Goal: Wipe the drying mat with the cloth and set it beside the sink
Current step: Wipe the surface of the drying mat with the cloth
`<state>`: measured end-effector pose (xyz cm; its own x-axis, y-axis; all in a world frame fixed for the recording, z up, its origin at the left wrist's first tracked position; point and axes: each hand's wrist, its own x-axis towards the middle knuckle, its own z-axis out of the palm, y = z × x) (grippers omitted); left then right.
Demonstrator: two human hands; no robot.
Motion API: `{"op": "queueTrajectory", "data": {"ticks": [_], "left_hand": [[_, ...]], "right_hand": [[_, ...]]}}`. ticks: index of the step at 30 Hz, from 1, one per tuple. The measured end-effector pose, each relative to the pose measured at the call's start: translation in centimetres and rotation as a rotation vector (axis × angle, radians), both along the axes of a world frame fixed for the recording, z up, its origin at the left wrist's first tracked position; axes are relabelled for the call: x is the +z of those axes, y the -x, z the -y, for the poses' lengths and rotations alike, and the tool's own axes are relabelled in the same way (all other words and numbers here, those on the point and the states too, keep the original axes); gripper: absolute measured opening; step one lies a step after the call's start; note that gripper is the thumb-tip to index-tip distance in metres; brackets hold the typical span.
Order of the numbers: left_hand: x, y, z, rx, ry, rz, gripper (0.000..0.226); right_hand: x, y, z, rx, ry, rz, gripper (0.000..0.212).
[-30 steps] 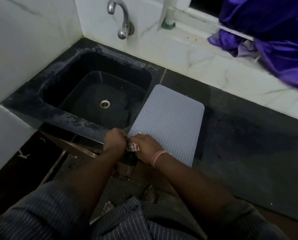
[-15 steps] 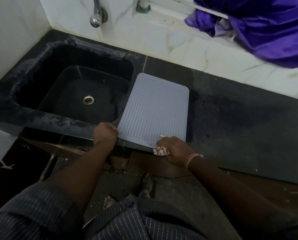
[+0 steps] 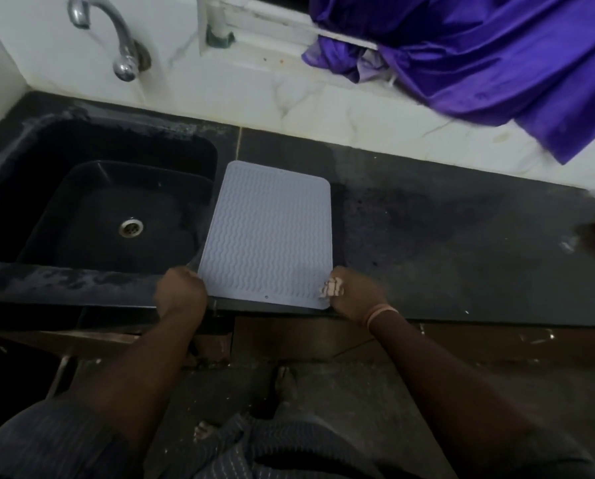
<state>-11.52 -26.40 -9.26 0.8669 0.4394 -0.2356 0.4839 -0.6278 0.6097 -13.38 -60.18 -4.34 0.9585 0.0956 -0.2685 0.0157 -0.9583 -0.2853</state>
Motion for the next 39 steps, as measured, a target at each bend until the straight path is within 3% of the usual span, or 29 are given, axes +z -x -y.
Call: {"op": "queueTrajectory", "data": {"ticks": [5,7,12,14,16,17,19,21,23,25,29,31,36,39], "left_hand": [[1.1,-0.7,4.0,-0.194,-0.061,0.139,0.019],[1.2,-1.6,6.3,-0.325,-0.004,0.201,0.025],[1.5,-3.2,12.3,-0.66,0.083,0.153,0.036],[2.1,-3.9,14.1,-0.715,0.154,0.132,0.032],[3.6,-4.5,16.4,-0.666,0.414,0.002,0.027],[4.6,-4.9,17.5,-0.582,0.655,-0.122,0.031],[5.8,-5.9,19.7,-0.388,1.05,-0.264,0.036],[6.6,-7.3,21.0,-0.298,1.133,-0.262,0.028],[7.1,-8.6,21.4,-0.246,1.155,-0.267,0.025],[7.2,-9.8,21.8,-0.224,1.183,-0.282,0.024],[7.0,-11.6,22.9,-0.284,1.256,-0.35,0.032],[6.2,-13.2,23.2,-0.29,1.14,-0.33,0.044],[4.4,-19.0,23.1,-0.483,0.254,-0.005,0.03],[3.9,-22.4,23.1,-0.712,-0.194,-0.071,0.053]], "right_hand": [[1.2,-3.8,1.3,-0.393,-0.23,-0.075,0.037],[0.9,-4.5,1.7,-0.454,-0.338,-0.139,0.036],[0.0,-3.5,1.1,-0.587,-0.53,-0.261,0.024],[-0.5,-3.3,0.9,-0.698,-0.807,-0.306,0.042],[-0.9,-3.8,0.9,-0.806,-1.178,-0.31,0.06],[-1.0,-4.3,0.9,-0.812,-1.279,-0.257,0.055],[-0.2,-5.2,0.8,-0.772,-1.251,-0.1,0.037],[0.2,-6.3,1.2,-0.715,-1.224,-0.074,0.043],[0.3,-7.3,1.9,-0.656,-1.357,-0.161,0.053],[0.3,-8.7,2.5,-0.65,-1.418,-0.219,0.044],[0.5,-12.0,3.4,-0.73,-1.207,-0.128,0.034],[0.6,-14.4,3.8,-0.745,-1.119,-0.148,0.028],[0.7,-21.1,4.5,-0.766,-0.947,-0.092,0.025],[0.2,-25.2,5.0,-0.636,-0.645,0.006,0.013]]}}
